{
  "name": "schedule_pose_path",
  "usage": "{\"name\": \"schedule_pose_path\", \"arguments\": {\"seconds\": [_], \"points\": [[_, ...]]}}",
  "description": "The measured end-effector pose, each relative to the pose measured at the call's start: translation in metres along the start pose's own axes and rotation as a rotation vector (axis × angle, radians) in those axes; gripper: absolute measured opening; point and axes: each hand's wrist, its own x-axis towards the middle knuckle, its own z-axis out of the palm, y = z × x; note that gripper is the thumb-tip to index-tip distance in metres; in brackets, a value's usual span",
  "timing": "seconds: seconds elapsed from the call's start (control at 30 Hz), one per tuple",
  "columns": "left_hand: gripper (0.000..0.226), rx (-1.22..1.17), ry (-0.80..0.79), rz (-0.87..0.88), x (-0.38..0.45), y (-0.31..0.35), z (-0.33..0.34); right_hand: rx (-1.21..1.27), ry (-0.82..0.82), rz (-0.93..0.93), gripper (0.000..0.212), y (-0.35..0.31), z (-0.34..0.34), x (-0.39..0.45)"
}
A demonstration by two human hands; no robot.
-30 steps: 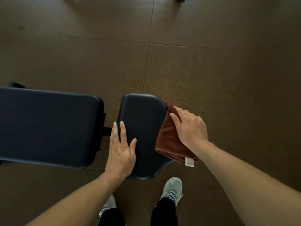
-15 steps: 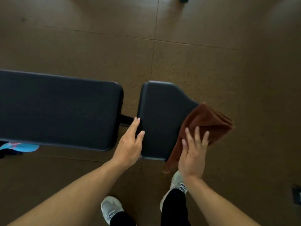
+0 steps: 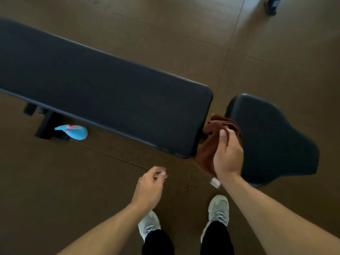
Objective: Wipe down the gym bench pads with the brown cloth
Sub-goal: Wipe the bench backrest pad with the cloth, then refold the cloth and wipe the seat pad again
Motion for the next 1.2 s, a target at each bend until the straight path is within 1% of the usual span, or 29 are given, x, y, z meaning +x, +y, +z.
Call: {"name": "schedule_pose_path", "arguments": {"seconds": [0.03,0.07,0.1,0.13,0.17,0.23,0.27,0.37,0.4,0.43,0.5,0.53,0.57,0.6,0.63,0.67,0.7,0.73,0.77,0.83,0.87,0.9,0.97,1.0,1.03,1.07,1.1,1.13,1.2], "points": [[0.016,-0.024,0.028,0.016,-0.001,0.001,-0.01,0.084,0.013,0.031,0.045,-0.02,0.011,-0.003],[0.017,-0.05,0.072,0.031,-0.002,0.0,-0.021,0.127,-0.005,0.005,0.049,-0.042,0.025,-0.007],[0.019,-0.07,0.12,0.05,-0.003,0.0,-0.032,0.141,-0.063,-0.05,0.048,-0.059,0.04,-0.013],[0.02,-0.076,0.165,0.071,-0.003,0.001,-0.041,0.109,-0.134,-0.131,0.047,-0.069,0.054,-0.018],[0.02,-0.07,0.212,0.093,-0.003,0.0,-0.052,0.011,-0.187,-0.233,0.045,-0.074,0.067,-0.022],[0.019,-0.053,0.29,0.122,-0.004,-0.002,-0.074,-0.202,-0.204,-0.43,0.044,-0.076,0.085,-0.026],[0.019,-0.045,0.312,0.125,-0.005,-0.004,-0.084,-0.218,-0.196,-0.45,0.045,-0.079,0.087,-0.023],[0.021,0.002,0.341,0.165,-0.009,-0.004,-0.104,-0.07,-0.09,-0.416,0.044,-0.11,0.08,0.001],[0.022,0.016,0.355,0.188,-0.008,0.001,-0.109,-0.097,-0.097,-0.415,0.043,-0.122,0.079,0.015],[0.023,0.028,0.367,0.213,-0.007,0.006,-0.111,-0.207,-0.195,-0.451,0.044,-0.129,0.08,0.024],[0.028,0.043,0.393,0.249,0.004,0.028,-0.111,-0.522,-0.533,-0.609,0.052,-0.133,0.087,0.042],[0.031,0.051,0.404,0.25,0.01,0.037,-0.109,-0.589,-0.688,-0.677,0.055,-0.13,0.093,0.044],[0.035,0.054,0.42,0.241,0.017,0.047,-0.106,-0.555,-0.791,-0.691,0.055,-0.127,0.097,0.045],[0.04,0.049,0.437,0.217,0.024,0.055,-0.103,-0.447,-0.832,-0.646,0.053,-0.127,0.098,0.046],[0.043,0.033,0.459,0.187,0.032,0.062,-0.098,-0.287,-0.823,-0.567,0.051,-0.127,0.098,0.049],[0.046,0.013,0.474,0.16,0.036,0.069,-0.094,-0.149,-0.769,-0.478,0.049,-0.127,0.097,0.051],[0.048,0.014,0.479,0.148,0.043,0.078,-0.09,-0.084,-0.683,-0.421,0.048,-0.127,0.097,0.055],[0.049,0.031,0.466,0.146,0.046,0.083,-0.088,-0.103,-0.622,-0.391,0.05,-0.131,0.095,0.056],[0.046,0.065,0.453,0.144,0.052,0.089,-0.087,-0.15,-0.597,-0.348,0.055,-0.133,0.095,0.061],[0.031,0.148,0.44,0.135,0.067,0.101,-0.086,-0.292,-0.634,-0.194,0.066,-0.143,0.091,0.075],[0.024,0.205,0.438,0.159,0.073,0.108,-0.087,-0.36,-0.656,-0.133,0.064,-0.146,0.087,0.084],[0.019,0.268,0.432,0.205,0.078,0.113,-0.087,-0.422,-0.672,-0.114,0.055,-0.147,0.084,0.093],[0.015,0.334,0.4,0.278,0.086,0.123,-0.087,-0.497,-0.678,-0.117,0.025,-0.147,0.073,0.11],[0.017,0.317,0.377,0.286,0.089,0.13,-0.087,-0.499,-0.665,-0.097,0.017,-0.142,0.066,0.119],[0.019,0.264,0.35,0.276,0.09,0.133,-0.087,-0.492,-0.647,-0.077,0.016,-0.137,0.06,0.125],[0.02,0.205,0.326,0.255,0.091,0.137,-0.088,-0.471,-0.606,-0.049,0.015,-0.13,0.053,0.131],[0.019,0.152,0.323,0.236,0.095,0.142,-0.091,-0.424,-0.528,-0.029,0.014,-0.124,0.046,0.139],[0.016,0.112,0.347,0.217,0.099,0.146,-0.095,-0.373,-0.433,-0.02,0.012,-0.118,0.039,0.146],[0.012,0.052,0.39,0.207,0.109,0.158,-0.105,-0.345,-0.26,-0.013,0.013,-0.105,0.029,0.155]]}}
